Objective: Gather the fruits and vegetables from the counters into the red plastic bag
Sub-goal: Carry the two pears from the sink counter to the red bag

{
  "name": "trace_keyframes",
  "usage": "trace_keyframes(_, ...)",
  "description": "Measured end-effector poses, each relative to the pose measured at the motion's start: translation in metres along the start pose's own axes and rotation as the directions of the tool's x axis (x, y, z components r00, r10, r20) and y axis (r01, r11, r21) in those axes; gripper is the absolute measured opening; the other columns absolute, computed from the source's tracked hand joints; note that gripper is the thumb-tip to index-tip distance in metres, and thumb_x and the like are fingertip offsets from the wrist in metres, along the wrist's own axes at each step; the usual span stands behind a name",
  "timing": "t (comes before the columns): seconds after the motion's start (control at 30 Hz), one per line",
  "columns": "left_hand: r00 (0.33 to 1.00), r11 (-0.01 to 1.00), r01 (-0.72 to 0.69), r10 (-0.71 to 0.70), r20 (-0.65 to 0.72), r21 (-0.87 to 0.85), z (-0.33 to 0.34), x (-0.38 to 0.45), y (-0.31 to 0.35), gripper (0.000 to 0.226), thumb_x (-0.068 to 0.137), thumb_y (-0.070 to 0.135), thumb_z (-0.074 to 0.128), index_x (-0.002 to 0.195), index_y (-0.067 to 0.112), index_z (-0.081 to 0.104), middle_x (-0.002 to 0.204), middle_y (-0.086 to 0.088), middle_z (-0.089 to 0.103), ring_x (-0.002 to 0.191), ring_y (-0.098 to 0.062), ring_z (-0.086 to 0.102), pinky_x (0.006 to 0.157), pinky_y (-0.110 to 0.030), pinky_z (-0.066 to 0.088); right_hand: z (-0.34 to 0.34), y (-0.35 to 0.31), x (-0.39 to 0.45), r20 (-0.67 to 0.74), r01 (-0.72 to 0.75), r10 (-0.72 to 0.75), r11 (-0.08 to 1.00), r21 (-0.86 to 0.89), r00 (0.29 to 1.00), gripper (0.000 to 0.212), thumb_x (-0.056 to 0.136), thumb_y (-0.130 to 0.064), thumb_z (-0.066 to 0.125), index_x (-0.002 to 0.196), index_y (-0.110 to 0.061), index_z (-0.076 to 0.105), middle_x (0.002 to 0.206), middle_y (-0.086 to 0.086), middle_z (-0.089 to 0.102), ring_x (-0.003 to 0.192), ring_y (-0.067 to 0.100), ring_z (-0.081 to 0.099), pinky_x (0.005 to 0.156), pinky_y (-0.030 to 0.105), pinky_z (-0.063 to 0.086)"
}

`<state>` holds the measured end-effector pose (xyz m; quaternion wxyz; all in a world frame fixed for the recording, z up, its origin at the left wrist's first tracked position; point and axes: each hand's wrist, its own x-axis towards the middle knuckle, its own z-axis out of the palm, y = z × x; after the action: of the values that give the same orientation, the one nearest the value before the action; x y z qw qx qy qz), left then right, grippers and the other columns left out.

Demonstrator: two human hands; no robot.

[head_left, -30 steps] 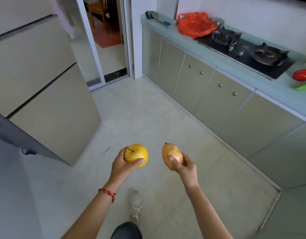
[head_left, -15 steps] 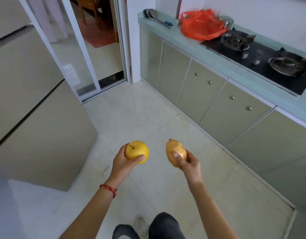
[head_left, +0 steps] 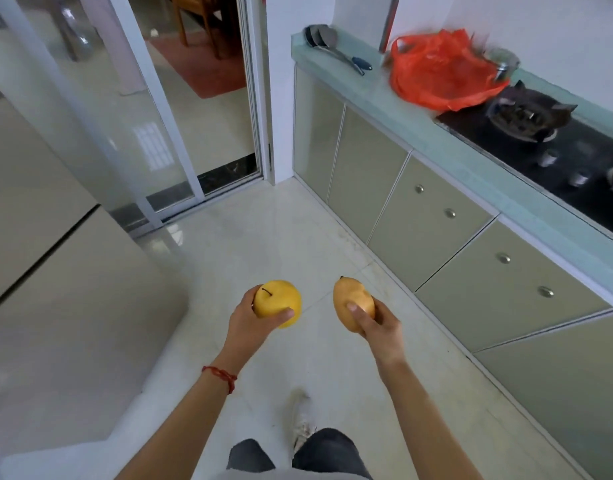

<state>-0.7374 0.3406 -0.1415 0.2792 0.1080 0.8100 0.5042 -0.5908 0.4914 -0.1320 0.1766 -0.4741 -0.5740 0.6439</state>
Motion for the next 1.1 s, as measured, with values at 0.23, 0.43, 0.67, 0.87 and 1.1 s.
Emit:
trace_keyframes(0.23,0.999,1.000,0.014,-0.013,-0.044,0.007,0.000,0.096,0.039,0.069,0.065,0.029,0.082,0.124,0.017,0.049,0.111,0.000,0.054,0.098,-0.018,0.052,0.077,-0.028,0.039,0.026,-0.047,0.099,0.022,-0.030,0.031,1.000,-0.007,0.999,0.019,0.076,-0.026,0.073,0.092,-0.028,0.063,0.091,-0.009,0.064,0.092,0.012,0.060,0.091,0.041,0.051)
trace_keyframes(0.43,0.999,1.000,0.004,-0.004,-0.032,0.017,-0.007,0.197,0.073,0.070,0.066,0.029,0.082,0.125,0.017,0.047,0.111,0.001,0.051,0.099,-0.018,0.050,0.077,-0.030,0.040,0.068,-0.076,0.184,0.011,-0.053,0.053,0.998,-0.016,0.999,0.017,0.076,-0.025,0.074,0.088,-0.028,0.062,0.091,-0.009,0.063,0.096,0.018,0.060,0.090,0.043,0.052)
trace_keyframes(0.67,0.999,0.998,-0.034,0.035,-0.009,0.058,-0.023,0.323,0.119,0.064,0.068,0.023,0.080,0.124,0.016,0.048,0.110,0.001,0.052,0.098,-0.018,0.050,0.078,-0.028,0.039,0.122,-0.130,0.287,-0.033,-0.064,0.064,0.998,-0.003,0.997,0.034,0.074,-0.029,0.075,0.102,-0.013,0.065,0.087,-0.005,0.063,0.093,0.020,0.061,0.090,0.045,0.052)
trace_keyframes(0.87,0.998,0.995,-0.049,0.045,0.053,0.083,-0.027,0.416,0.156,0.065,0.069,0.023,0.079,0.126,0.015,0.047,0.114,-0.001,0.052,0.099,-0.016,0.047,0.082,-0.029,0.040,0.155,-0.171,0.363,-0.082,-0.058,0.060,0.998,0.029,0.995,0.026,0.075,-0.027,0.074,0.099,-0.022,0.063,0.088,-0.007,0.063,0.093,0.020,0.060,0.090,0.046,0.051)
trace_keyframes(1.1,0.990,0.995,-0.052,0.041,0.134,0.082,-0.002,0.499,0.188,0.074,0.064,0.030,0.082,0.128,0.016,0.046,0.124,-0.005,0.053,0.101,-0.016,0.047,0.084,-0.029,0.040,0.167,-0.198,0.438,-0.131,-0.071,0.079,0.995,0.068,0.988,0.022,0.077,-0.022,0.073,0.096,-0.021,0.063,0.086,-0.006,0.062,0.086,0.016,0.059,0.089,0.047,0.052)
